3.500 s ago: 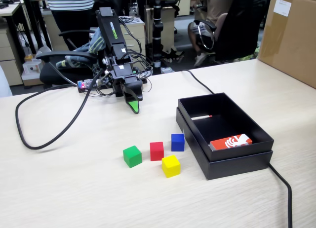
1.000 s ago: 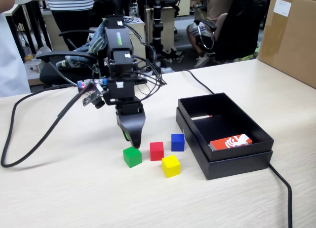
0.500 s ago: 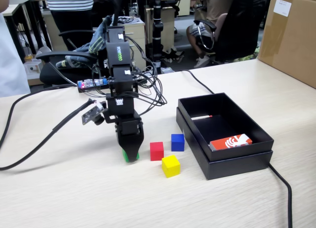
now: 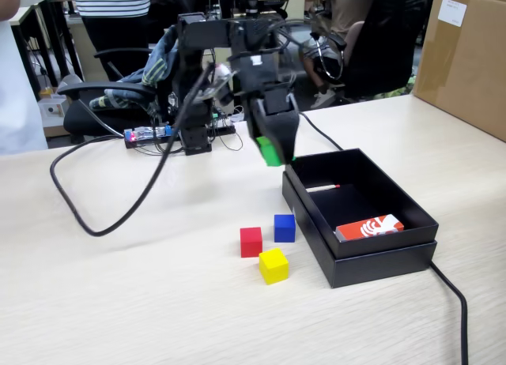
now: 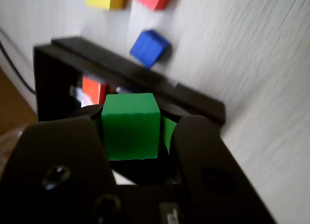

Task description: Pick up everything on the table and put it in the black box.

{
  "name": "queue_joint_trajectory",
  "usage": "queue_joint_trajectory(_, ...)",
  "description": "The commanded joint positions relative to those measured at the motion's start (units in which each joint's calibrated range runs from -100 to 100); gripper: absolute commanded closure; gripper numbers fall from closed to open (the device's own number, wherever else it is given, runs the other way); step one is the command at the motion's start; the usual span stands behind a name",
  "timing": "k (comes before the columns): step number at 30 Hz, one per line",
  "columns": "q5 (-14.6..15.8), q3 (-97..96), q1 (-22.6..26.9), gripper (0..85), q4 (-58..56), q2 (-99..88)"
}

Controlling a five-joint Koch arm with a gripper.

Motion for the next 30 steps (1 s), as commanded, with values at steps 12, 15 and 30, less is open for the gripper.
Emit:
queue_joint_trajectory(12,7.6,23.6,7.7,76.7,-2.0,36.0)
queue_joint_trajectory(15,7.5,24.9,7.9,61.4,-2.3,37.5)
queue_joint_trajectory(30,4.7,19.1,3.5,46.2,-4.5,5.7)
